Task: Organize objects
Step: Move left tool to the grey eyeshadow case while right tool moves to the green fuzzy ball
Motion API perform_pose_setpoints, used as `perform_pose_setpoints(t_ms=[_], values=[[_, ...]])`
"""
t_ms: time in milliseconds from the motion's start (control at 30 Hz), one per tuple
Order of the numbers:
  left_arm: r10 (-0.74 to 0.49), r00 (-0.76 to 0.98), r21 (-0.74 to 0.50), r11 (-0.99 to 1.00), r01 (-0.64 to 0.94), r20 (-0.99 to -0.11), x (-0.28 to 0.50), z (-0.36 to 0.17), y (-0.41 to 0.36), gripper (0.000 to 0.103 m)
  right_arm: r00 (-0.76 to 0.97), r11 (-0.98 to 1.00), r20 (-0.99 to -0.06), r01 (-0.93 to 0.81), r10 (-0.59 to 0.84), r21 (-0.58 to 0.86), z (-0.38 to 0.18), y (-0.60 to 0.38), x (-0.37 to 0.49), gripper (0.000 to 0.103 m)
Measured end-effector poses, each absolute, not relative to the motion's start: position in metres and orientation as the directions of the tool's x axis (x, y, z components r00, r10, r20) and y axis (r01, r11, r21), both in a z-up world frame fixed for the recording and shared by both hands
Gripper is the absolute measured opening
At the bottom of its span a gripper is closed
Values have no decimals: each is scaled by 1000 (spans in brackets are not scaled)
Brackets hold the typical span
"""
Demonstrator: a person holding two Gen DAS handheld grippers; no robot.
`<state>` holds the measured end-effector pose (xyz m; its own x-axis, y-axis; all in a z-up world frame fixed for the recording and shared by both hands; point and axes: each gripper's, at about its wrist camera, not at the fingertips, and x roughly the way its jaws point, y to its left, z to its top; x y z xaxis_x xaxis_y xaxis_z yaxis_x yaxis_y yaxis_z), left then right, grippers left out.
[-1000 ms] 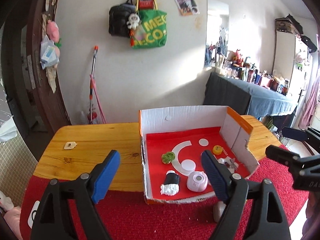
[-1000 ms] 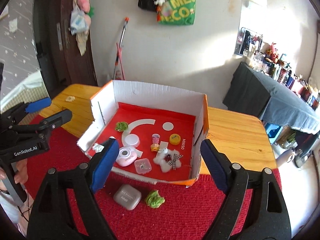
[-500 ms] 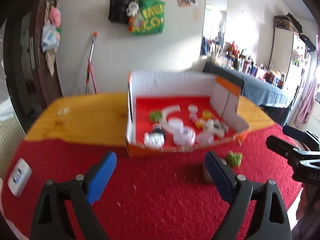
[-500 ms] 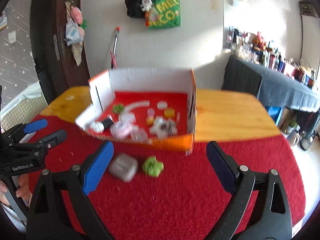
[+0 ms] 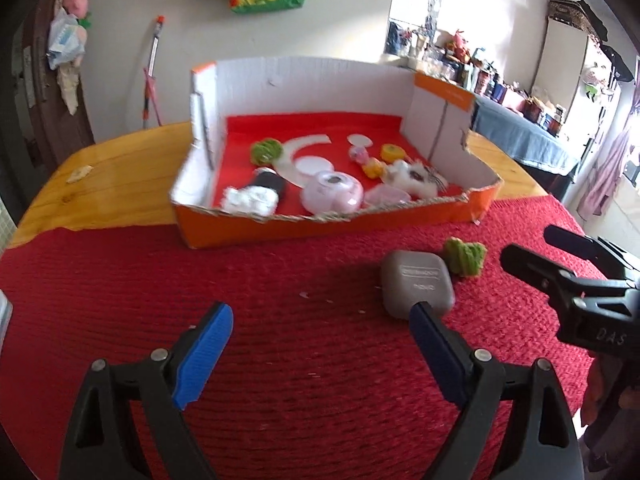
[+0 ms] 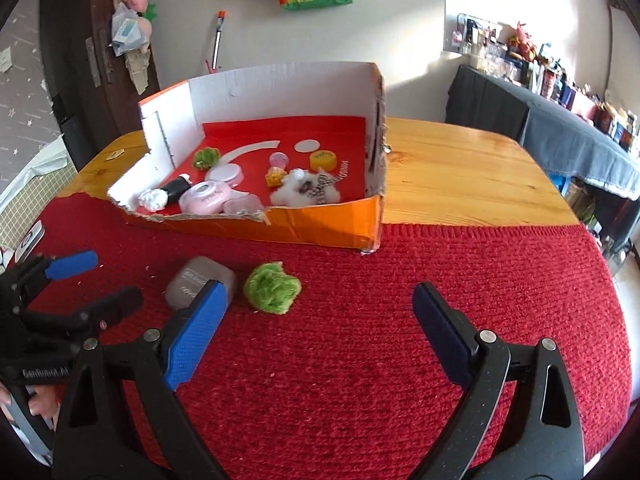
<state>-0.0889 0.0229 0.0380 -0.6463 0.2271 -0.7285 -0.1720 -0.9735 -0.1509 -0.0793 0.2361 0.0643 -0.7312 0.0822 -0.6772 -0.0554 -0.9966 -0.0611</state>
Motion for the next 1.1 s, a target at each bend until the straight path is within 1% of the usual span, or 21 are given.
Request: perform_pose_setpoints(t_ms=[100,400,533,733,1000,1100], values=[[266,-614,-179,-963,-200,-743,-94,34,35,92,-722,-996,-686,-71,84,-47,64,246,-81,95],[314,-562,-214,-947,-238,-765,-107,30,62,92,-697,-995,-715,-95,53,19,62,278,-79,95],[294,-558,-178,-951,-254,-776,-111,26,74,92,-694,-995,-718,-97,46,30,63,285,-78,95],[249,-580,-147,-965,-217,-775,-118,23,70,92,-690,-997,-722,-82,47,13,62,283,-77,95],[217,-595,-143,-975,-170,-774,-125,21,41,92,-671,-1000,-741,30,-12,-10,56,265,-86,95],[231,-594,-148,-971,-186,-771,-126,21,35,90,-652,-997,-757,77,-37,-18,51,257,-91,95]])
